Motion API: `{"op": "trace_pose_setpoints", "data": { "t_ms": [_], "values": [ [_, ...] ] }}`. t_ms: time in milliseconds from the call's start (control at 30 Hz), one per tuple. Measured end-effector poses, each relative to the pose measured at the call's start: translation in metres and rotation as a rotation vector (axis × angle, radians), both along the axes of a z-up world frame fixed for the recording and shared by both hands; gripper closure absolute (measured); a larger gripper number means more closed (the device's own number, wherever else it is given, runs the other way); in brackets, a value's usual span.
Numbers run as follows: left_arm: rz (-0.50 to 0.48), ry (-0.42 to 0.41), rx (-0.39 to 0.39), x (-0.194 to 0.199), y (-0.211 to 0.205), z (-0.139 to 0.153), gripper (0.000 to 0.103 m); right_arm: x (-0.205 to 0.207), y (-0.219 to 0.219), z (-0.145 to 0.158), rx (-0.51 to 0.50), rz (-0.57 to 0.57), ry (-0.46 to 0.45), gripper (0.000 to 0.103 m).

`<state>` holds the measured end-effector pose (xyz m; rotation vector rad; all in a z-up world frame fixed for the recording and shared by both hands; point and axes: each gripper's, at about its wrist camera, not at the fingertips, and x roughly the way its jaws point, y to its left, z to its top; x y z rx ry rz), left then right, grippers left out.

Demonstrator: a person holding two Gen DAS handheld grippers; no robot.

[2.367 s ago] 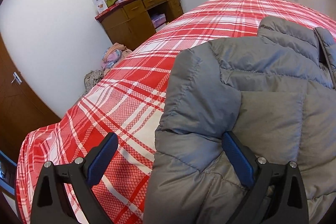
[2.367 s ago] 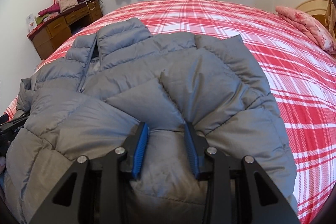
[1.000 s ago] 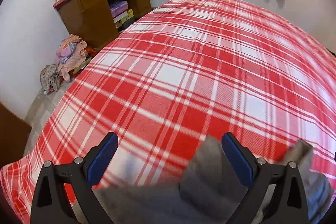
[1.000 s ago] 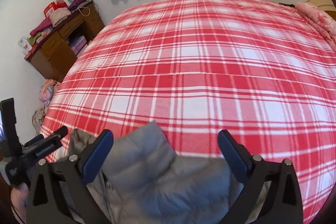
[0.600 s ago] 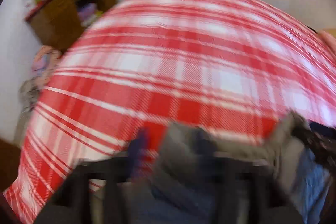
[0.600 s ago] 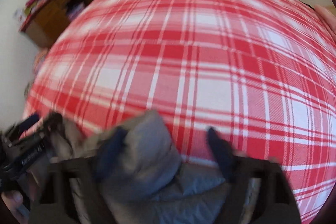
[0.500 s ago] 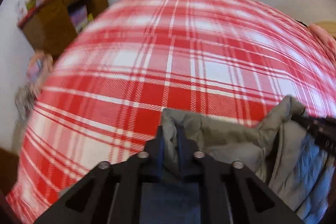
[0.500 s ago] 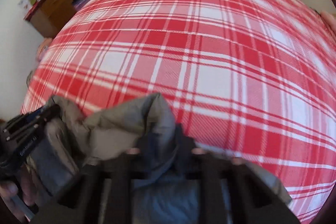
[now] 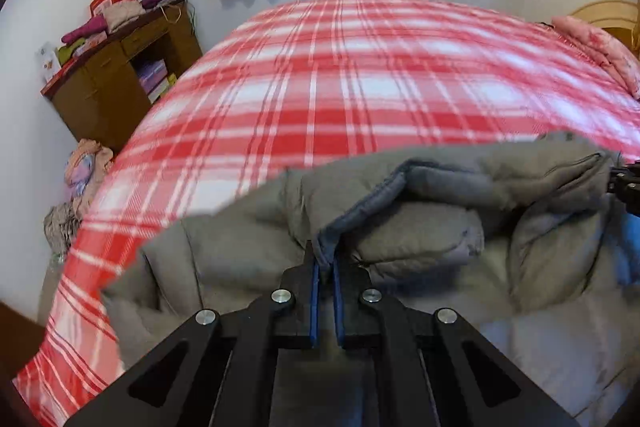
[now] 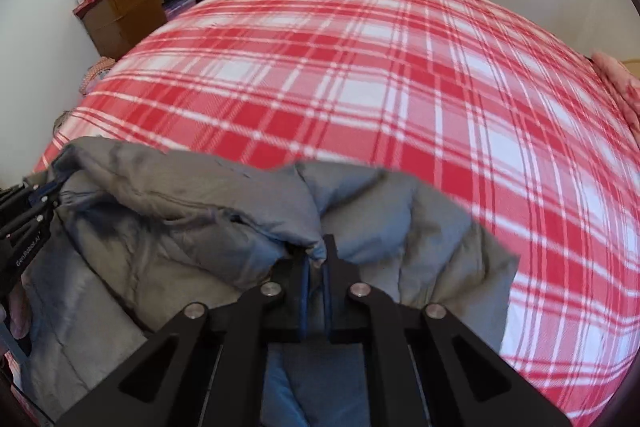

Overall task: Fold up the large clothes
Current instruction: 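Grasp the jacket hem with the left gripper while the right gripper grasps the hem too, then lift the hem with both grippers and fold it toward the collar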

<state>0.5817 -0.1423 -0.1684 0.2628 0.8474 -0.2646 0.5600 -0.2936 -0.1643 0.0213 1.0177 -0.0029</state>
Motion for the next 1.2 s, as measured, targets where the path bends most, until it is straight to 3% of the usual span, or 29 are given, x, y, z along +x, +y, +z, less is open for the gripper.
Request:
{"op": "trace_pose_setpoints", "data": {
  "t_ms": [67,167,333,367,433,533,567,633,667,800,933,1100,1200],
  "values": [
    [0.003,0.017,-0.028,-0.002,0.005,-0.005,0.098,-0.003,0.000,-0.009,-0.021,0.002,0.001,0.097],
    [0.003,-0.022,-0.051,-0.011,0.009,0.013,0.097,-0.007,-0.003,-0.010,-0.036,0.002,-0.023,0.097],
    [0.000,-0.158,-0.180,-0.032,0.023,0.073,0.093,-0.009,0.001,-0.012,-0.109,0.017,-0.065,0.097],
    [0.033,-0.193,-0.162,-0.029,0.021,0.081,0.089,-0.010,0.003,-0.014,-0.124,0.026,-0.073,0.097],
    [0.087,-0.187,-0.114,-0.011,0.014,0.082,0.052,-0.013,0.007,-0.015,-0.155,0.039,-0.092,0.096],
    [0.164,-0.189,-0.047,0.010,0.010,0.069,0.050,-0.017,0.008,-0.013,-0.184,0.050,-0.105,0.096],
    [0.173,-0.144,0.008,0.018,0.004,0.054,0.050,-0.018,0.007,-0.012,-0.185,0.053,-0.106,0.095],
    [0.135,-0.074,0.053,0.019,-0.005,0.027,0.050,-0.022,0.000,-0.005,-0.152,0.050,-0.102,0.082],
    [0.112,-0.043,0.126,0.016,-0.011,0.006,0.050,-0.025,-0.004,0.000,-0.129,0.042,-0.108,0.071],
    [0.071,-0.111,0.202,-0.003,-0.021,-0.011,0.050,-0.038,-0.018,0.033,-0.036,-0.006,-0.169,0.070],
    [0.061,-0.116,0.127,-0.006,-0.021,0.011,0.050,-0.041,-0.006,0.062,-0.055,-0.055,-0.266,0.069],
    [0.044,-0.197,-0.017,-0.016,-0.028,0.069,0.050,-0.028,0.013,0.073,-0.044,-0.107,-0.295,0.060],
    [0.008,-0.209,-0.053,-0.016,-0.043,0.077,0.045,-0.011,0.025,0.058,-0.026,-0.065,-0.278,0.070]
  ]
}}
